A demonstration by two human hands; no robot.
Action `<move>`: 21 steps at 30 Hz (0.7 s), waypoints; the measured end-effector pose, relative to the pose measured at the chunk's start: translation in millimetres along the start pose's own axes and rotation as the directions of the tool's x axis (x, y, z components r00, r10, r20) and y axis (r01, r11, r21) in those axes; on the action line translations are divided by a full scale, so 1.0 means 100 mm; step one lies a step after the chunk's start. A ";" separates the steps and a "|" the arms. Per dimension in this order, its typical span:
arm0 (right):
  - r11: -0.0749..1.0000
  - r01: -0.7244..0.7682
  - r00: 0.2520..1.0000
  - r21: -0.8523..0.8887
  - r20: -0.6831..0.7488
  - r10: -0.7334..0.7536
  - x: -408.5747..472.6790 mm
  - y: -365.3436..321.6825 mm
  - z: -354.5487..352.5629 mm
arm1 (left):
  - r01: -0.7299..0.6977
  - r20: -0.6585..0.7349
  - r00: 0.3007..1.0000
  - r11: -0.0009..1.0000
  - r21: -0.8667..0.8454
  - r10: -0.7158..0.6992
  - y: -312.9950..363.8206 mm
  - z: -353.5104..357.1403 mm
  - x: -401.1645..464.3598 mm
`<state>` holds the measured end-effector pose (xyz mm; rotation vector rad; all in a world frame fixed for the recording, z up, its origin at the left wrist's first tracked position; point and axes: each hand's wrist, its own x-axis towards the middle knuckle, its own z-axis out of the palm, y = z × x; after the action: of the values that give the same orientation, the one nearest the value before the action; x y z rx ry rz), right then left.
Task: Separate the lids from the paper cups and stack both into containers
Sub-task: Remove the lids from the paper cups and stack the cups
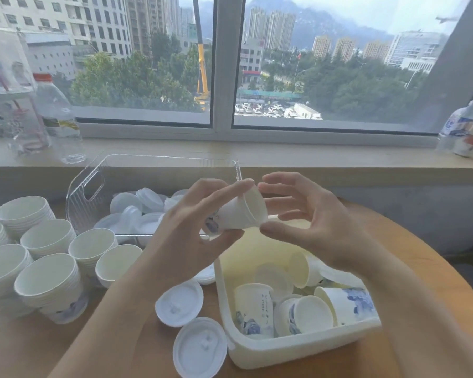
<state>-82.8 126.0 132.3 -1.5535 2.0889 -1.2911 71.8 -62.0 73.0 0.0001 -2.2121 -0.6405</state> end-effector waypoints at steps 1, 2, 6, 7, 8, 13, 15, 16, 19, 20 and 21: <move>0.999 -0.021 1.000 -0.024 -0.004 0.021 -0.06 0.01 -0.06 | -0.008 0.010 1.000 1.000 -0.001 0.008 0.03 0.01 0.00; 0.998 -0.045 0.999 -0.050 -0.010 0.045 -0.12 0.02 -0.13 | -0.009 0.020 1.000 1.000 -0.011 0.010 0.06 0.02 0.01; 0.960 -0.160 0.987 -0.232 -0.009 0.162 -0.39 0.10 -0.36 | 0.016 0.114 0.993 0.999 -0.033 -0.012 0.23 0.10 -0.01; 0.936 -0.186 0.981 -0.300 -0.009 0.192 -0.46 0.12 -0.39 | 0.011 0.139 0.990 1.000 -0.023 -0.008 0.26 0.12 -0.02; 0.905 -0.210 0.975 -0.369 -0.011 0.222 -0.52 0.14 -0.42 | 0.006 0.156 0.988 1.000 -0.015 -0.004 0.28 0.12 -0.03; 0.763 -0.310 0.914 -0.567 0.044 0.404 -0.70 0.19 -0.42 | 0.009 0.215 0.977 1.000 -0.001 -0.009 0.34 0.13 -0.07; 0.794 -0.309 0.910 -0.523 0.080 0.407 -0.72 0.19 -0.37 | 0.010 0.230 0.973 1.000 -0.007 -0.009 0.33 0.12 -0.10; 0.815 -0.293 0.913 -0.500 0.106 0.393 -0.72 0.18 -0.33 | 0.016 0.231 0.973 1.000 -0.011 -0.014 0.32 0.10 -0.11; 0.843 -0.213 0.918 -0.494 0.193 0.346 -0.65 0.15 -0.17 | 0.052 0.237 0.970 0.998 -0.020 -0.046 0.28 0.04 -0.12; 0.843 -0.188 0.919 -0.504 0.213 0.333 -0.61 0.15 -0.11 | 0.056 0.235 0.971 0.998 -0.021 -0.050 0.27 0.01 -0.11; 0.836 -0.167 0.918 -0.522 0.228 0.325 -0.56 0.16 -0.04 | 0.054 0.227 0.973 0.998 -0.021 -0.048 0.26 -0.01 -0.10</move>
<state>-72.7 177.5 106.0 -1.4631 2.4152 -0.3958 84.8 -37.9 77.6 -0.0312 -2.4299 -0.7294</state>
